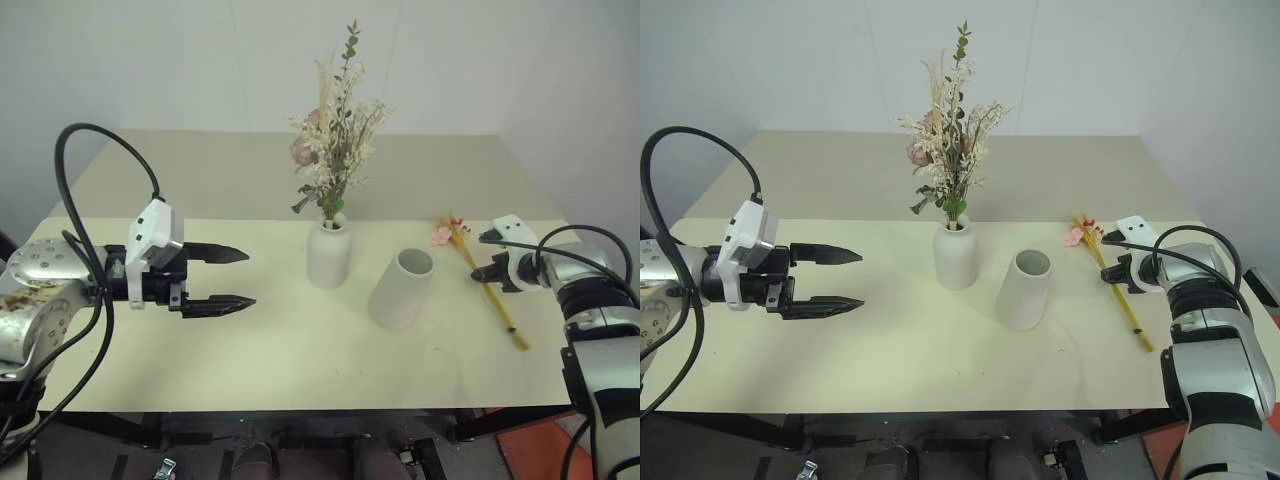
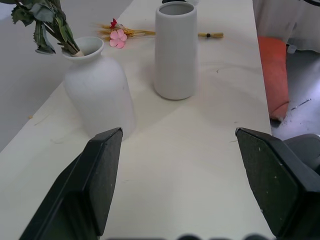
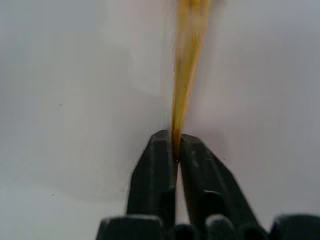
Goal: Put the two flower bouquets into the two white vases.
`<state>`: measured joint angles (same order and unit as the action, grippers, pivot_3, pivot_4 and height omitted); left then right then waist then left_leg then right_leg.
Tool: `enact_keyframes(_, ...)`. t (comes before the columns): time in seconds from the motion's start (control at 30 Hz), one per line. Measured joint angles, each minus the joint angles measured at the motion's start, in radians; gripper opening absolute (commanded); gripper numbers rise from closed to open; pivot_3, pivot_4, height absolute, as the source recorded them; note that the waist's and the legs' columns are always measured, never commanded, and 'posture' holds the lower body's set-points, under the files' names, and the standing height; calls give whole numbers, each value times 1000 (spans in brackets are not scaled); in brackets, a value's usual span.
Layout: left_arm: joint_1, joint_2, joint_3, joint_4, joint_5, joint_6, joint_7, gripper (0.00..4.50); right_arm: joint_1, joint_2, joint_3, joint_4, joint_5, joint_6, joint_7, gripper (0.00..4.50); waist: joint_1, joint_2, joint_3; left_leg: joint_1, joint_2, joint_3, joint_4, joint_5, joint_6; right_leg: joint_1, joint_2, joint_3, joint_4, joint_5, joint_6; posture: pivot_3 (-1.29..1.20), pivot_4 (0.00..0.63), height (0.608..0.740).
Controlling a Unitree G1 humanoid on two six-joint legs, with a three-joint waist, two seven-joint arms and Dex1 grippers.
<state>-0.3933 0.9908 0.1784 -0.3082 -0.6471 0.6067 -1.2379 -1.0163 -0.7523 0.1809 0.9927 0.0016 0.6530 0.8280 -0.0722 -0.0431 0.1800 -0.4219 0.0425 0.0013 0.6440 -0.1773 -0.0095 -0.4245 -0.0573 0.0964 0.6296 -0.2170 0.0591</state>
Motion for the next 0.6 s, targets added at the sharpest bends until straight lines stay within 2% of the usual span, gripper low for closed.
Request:
enact_keyframes(0.17, -9, 1, -2, 10, 8, -5, -6, 3914, 20, -2, -36, -66, -8, 0, -39, 55, 2, 0, 0, 0, 0, 0, 0, 0, 0, 0, 0, 0, 0, 0, 0, 0, 150, 740)
enact_keyframes(0.27, -23, 0, -6, 12, 16, -19, -4, 3914, 146, -19, -166, -359, 38, 0, -111, 55, 5, 0, 0, -1, 0, -1, -1, 0, 0, -1, 0, 0, 1, -1, 1, 0, 150, 740)
enact_keyframes(0.33, -24, 0, -3, 12, 15, -20, -1, 3914, 302, -9, -294, -659, 76, -45, -170, 55, 12, 0, 0, -2, 0, -2, -2, 0, 0, -1, 0, -1, 1, -3, 3, 0, 150, 740)
enact_keyframes(0.43, -24, 0, 0, 17, 13, -19, 1, 3914, 451, 128, -459, -1011, 123, -189, -312, 55, 13, 1, 0, -2, 1, -2, -2, 0, 0, -3, 1, -1, 2, -4, 3, 0, 150, 740)
enact_keyframes(0.5, -24, -1, 0, 18, 8, -19, 1, 3914, 470, 207, -537, -1185, 250, -179, -352, 55, 9, 2, 1, -2, 1, -1, -2, 0, 0, -3, 1, -1, 3, -3, 3, 0, 150, 740)
enact_keyframes(0.6, -24, 0, 2, 32, 6, -19, -2, 3914, 468, 255, -686, -1379, 566, -95, -351, 55, 12, 2, 1, 1, 2, -2, -1, 0, 0, 2, 1, -2, 2, -2, 2, 0, 150, 740)
